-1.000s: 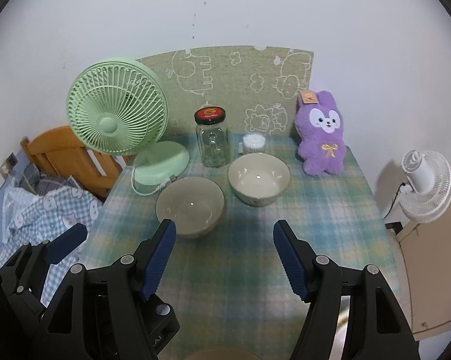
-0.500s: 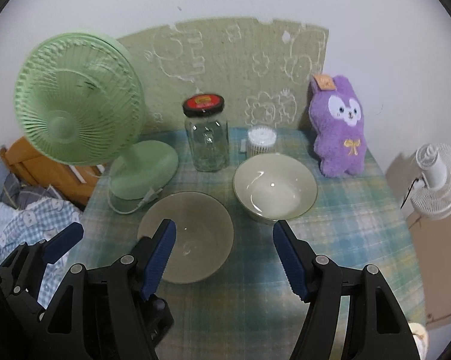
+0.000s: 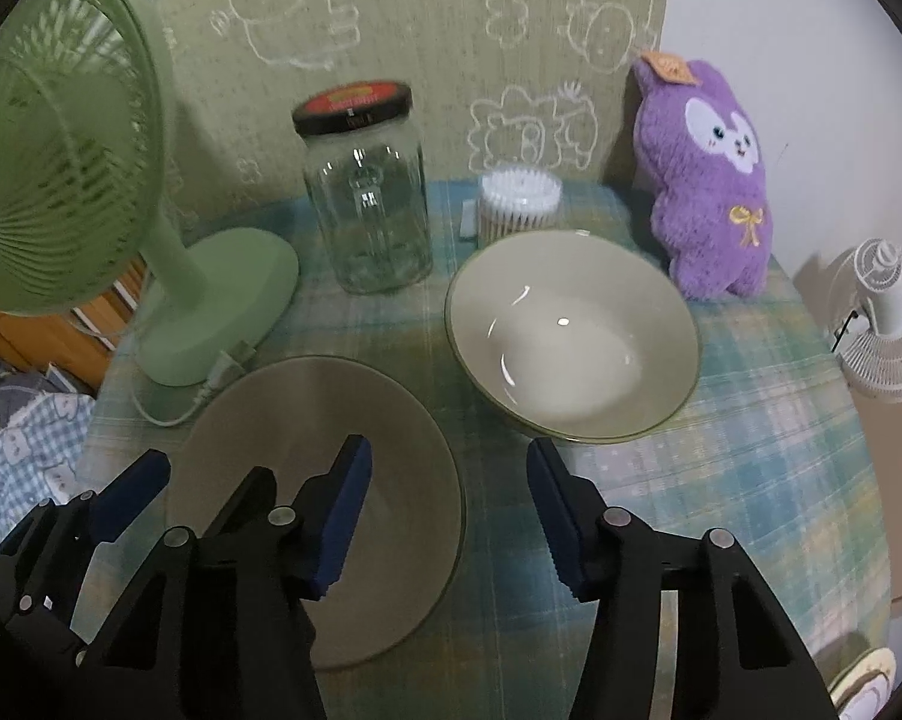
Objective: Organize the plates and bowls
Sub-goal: 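Close both grippers on the rim of the large bowl, then lift the large bowl with both grippers and carry it toward the plate stack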
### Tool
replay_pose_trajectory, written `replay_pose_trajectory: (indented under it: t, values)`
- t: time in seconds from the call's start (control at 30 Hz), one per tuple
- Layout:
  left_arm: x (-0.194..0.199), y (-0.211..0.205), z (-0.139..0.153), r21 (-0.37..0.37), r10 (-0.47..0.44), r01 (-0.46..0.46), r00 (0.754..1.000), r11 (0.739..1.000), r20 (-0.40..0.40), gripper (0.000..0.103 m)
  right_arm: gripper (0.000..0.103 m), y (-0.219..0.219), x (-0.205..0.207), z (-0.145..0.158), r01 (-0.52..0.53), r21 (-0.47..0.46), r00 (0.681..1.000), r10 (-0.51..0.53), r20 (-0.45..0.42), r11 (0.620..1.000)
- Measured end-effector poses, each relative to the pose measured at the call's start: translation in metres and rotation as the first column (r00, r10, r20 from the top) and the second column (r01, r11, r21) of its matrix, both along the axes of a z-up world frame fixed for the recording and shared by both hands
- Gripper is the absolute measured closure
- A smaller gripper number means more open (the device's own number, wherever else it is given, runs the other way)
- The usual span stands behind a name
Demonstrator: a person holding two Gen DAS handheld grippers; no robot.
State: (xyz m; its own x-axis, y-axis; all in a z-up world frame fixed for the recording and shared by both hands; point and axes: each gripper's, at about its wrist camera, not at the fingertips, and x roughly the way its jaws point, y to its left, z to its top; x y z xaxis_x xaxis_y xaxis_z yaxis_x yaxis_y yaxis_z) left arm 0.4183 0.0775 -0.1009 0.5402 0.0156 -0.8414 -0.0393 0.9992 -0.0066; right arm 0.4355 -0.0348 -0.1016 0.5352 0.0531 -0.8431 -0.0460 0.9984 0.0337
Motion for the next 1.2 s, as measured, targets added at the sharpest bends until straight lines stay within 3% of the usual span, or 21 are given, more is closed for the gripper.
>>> replay_pose_trajectory:
  t: [0.23, 0.57, 1.2]
  values:
    - [0.006, 0.004, -0.015, -0.05, -0.027, 0.025, 0.999, 0.998, -0.031, 0.067, 0.068, 0.006, 0.012, -0.017, -0.035, 0.008, 0.998, 0.036, -0.05, 0.999]
    - [0.0, 0.008, -0.006, -0.056, -0.025, 0.024, 0.999, 0.998, -0.03, 0.069, 0.068, 0.011, 0.002, -0.004, -0.066, 0.012, 0.997, 0.066, -0.027, 0.998]
    - [-0.066, -0.014, 0.071, -0.039, 0.001, 0.001, 0.999, 0.999, 0.038, 0.069, 0.068, -0.013, -0.073, 0.076, -0.086, 0.034, 0.995, 0.085, 0.048, 0.996]
